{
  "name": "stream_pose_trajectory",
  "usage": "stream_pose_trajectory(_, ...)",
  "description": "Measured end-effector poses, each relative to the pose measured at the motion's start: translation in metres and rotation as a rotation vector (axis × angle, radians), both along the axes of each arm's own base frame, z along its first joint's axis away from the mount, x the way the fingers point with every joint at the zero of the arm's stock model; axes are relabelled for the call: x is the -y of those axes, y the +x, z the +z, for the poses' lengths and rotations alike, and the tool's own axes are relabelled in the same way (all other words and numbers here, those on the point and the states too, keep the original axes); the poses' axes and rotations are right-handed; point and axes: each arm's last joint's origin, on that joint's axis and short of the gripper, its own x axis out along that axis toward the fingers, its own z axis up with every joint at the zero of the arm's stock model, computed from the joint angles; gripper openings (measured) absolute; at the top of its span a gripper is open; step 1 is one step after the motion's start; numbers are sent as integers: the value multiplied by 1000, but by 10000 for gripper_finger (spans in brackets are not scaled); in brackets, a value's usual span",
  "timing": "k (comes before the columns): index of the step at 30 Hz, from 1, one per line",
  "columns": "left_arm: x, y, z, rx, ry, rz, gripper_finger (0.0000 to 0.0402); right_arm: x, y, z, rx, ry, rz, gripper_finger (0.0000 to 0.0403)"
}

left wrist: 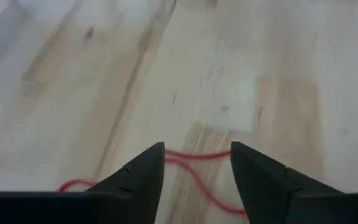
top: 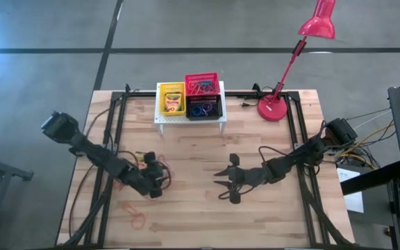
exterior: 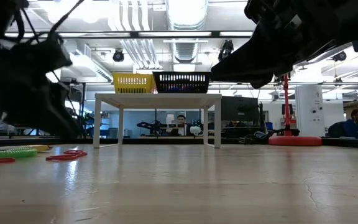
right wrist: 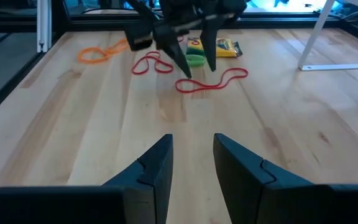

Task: Pick & Place Office Desk Supplies
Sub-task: Put the red rubber band into the black bin

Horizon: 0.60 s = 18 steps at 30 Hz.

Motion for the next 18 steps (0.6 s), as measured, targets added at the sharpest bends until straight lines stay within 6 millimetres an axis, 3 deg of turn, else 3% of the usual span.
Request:
stream_pose_trajectory(4, -5, 5, -15, -51, 16, 57, 207, 0, 0, 0, 0, -3, 1, 111)
stream_pose_trajectory(8, -11, 11, -22, -50, -39, 155, 196, 0, 0, 0, 0, -2, 0, 111)
stream_pose_trajectory(11, -14, 13, -24, -67, -81, 165, 156, 0, 0, 0, 0, -2, 0, 111)
stream_pose_trajectory(18, -15, 14, -23, -95, -116, 128, 17, 0, 0, 0, 0, 0, 0, 111)
